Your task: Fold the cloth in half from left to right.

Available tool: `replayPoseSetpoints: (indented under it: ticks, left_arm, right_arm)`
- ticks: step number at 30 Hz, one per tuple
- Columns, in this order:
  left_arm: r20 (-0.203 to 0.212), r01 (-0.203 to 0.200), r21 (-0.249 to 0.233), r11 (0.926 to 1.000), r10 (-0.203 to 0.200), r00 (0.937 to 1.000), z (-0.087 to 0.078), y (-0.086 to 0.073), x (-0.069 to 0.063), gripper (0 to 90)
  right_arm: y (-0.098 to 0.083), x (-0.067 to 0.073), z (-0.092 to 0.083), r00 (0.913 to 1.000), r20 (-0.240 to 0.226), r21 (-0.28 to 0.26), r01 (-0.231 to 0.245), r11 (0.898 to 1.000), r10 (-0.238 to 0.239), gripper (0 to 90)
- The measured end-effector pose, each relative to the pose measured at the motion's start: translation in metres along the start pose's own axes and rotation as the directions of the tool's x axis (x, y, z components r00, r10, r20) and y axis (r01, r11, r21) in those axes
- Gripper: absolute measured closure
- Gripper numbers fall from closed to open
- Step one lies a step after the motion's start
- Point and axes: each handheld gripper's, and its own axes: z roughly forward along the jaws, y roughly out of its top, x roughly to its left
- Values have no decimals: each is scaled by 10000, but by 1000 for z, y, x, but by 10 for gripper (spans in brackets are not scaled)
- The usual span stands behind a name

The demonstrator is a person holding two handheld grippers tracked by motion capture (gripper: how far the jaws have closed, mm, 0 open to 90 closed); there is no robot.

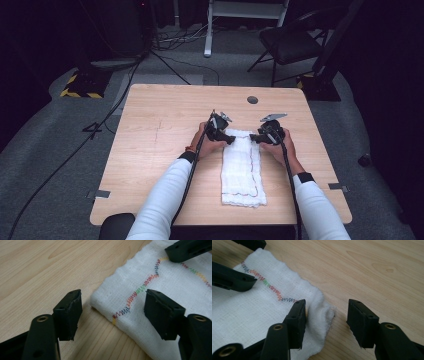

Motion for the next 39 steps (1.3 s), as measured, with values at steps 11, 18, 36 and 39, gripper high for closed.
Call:
replayPoseSetpoints:
  ticks: [11, 18, 36, 39]
  left_arm:
    - [889, -502, 206, 9985, 482, 9949, 1, 7, 3, 710]
    - [193, -822, 305, 9961, 817, 9965, 3, 20, 3, 818]
    - [-892, -1120, -1217, 9862, 1015, 9908, -36, 52, 5, 824]
    - [-1003, -1206, -1411, 9826, 1070, 9892, -41, 55, 3, 824]
  right_arm:
    - [2, 1, 4, 9958, -893, 77, -191, 9998, 197, 806]
    - [9, 2, 3, 9993, -371, -299, -33, 9995, 22, 841]
    - [43, 4, -37, 9968, 616, -2052, 620, 9768, -503, 849]
    - [47, 5, -44, 9960, 699, -2281, 706, 9711, -560, 849]
